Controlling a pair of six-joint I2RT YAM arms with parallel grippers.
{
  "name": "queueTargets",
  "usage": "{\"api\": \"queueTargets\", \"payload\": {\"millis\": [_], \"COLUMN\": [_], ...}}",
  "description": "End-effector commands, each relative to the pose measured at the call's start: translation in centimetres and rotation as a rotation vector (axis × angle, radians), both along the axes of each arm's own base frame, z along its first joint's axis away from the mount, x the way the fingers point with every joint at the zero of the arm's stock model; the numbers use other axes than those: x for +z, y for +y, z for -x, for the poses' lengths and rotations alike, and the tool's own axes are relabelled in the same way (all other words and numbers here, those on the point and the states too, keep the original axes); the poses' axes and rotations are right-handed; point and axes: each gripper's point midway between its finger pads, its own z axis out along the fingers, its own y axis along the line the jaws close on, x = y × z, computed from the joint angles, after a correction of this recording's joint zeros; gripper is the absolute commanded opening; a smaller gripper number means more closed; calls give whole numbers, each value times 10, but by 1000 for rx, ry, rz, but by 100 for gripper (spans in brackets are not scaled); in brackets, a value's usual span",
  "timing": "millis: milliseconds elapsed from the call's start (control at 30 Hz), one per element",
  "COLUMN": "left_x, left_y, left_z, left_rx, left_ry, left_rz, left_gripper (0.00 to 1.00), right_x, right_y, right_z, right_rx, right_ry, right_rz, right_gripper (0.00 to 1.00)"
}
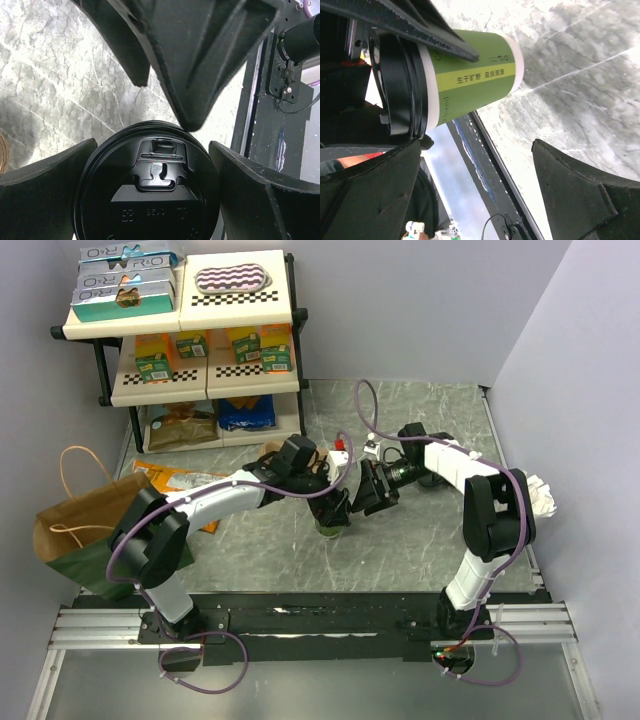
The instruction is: Pack the takeout coffee
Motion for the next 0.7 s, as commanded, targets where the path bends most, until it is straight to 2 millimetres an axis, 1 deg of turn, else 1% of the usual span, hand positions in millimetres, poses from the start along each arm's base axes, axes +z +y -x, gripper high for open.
{"api": "queueTargets", "payload": {"millis": [0,133,300,400,467,533,600,667], "left_x": [5,-9,-27,-28,-21,-8,9,18], "left_y": [-4,-1,5,4,1,-5,-13,-17], "left_z": [-4,-10,-7,-8,-8,-12,-10,-4], "left_rx": [-1,14,-6,0,3,9,-12,-48], "left_ry": [-44,-69,-73,-74,-80,-85,-81,-69], "left_rz": [-32,-76,-108,-102,-78,-36,13,46], "left_gripper": [99,100,99,99,99,99,99,99], "right_x": [9,3,-3,-7,-8,-7,-9,-7], "right_y": [1,0,0,-1,-1,-1,-2,-1], "right_z": [-4,-6,-7,-7,-6,-5,-4,-5], "right_rx": [-11,-14,-13,-7,-6,-10,-13,-13], "right_ry": [-25,-31,-15,1,2,1,5,1], "right_rz": [-43,-30,-23,-13,-9,-11,-9,-13], "right_gripper": [98,98,98,98,98,98,98,98]}}
